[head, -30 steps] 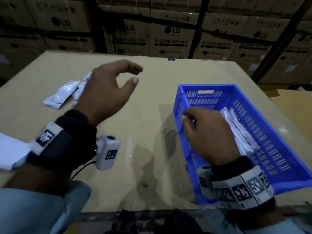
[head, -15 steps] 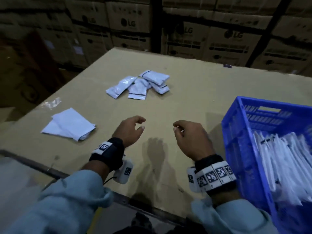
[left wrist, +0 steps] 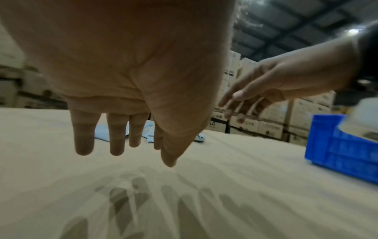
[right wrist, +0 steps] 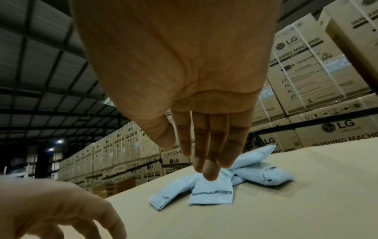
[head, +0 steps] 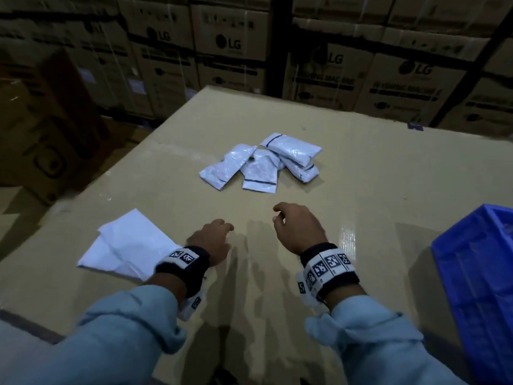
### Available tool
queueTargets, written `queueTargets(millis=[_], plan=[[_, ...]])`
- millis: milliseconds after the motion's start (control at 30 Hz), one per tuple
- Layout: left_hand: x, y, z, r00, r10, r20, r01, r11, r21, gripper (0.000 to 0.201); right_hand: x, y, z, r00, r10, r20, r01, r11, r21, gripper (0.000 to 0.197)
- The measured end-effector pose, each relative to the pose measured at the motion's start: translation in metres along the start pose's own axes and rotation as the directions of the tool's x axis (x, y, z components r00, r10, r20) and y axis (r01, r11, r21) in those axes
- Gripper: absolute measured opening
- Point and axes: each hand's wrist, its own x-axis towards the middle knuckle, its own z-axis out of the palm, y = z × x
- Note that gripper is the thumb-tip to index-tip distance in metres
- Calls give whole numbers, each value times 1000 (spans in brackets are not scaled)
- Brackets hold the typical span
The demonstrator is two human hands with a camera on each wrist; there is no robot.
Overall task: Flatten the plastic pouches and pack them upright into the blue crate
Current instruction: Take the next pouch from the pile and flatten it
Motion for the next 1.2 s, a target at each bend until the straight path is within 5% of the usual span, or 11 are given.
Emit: queueTargets(millis=[200,333,433,567,667,767,867,933,1033,1100,1200], plan=[[43,-33,-7,995,-13,97,-24,930,367,65,85,-20,63,979,121,163,-93,982,-165,51],[53,-40,-3,993,25,117,-70,912,405,54,123,-21,95,959,175,225,-118,962,-245,48],[55,-38,-3,994,43,104,-85,896,437,46,148,-26,112,974,81,211,-26,967,-252,69],[55,-30,-15,988,27,152,-89,906,414,40,167,-32,122,981,26,192,24,967,-255,49],[55,-21,-22,989,15,148,-81,890,448,31,168,-31,127,976,70,208,4,941,-337,63],[59,-20,-8,992,53,113,-103,865,492,28,153,-25,134,981,100,165,-22,909,-416,70],[58,-23,-3,994,79,76,-105,886,452,37,131,-19,129,997,23,78,-2,964,-267,53],[54,-27,-1,998,52,33,-61,937,344,49,106,-16,126,1000,19,13,-17,987,-160,36],[47,-29,-9,983,-25,-183,33,999,37,44,56,-7,124,992,101,-74,-102,995,-7,12],[44,-27,-11,952,-11,-305,-21,995,-99,39,17,3,122,984,147,-95,-136,984,119,11],[38,-15,-1,934,168,-315,-195,979,-55,56,-36,19,122,981,134,-139,-106,976,188,22]])
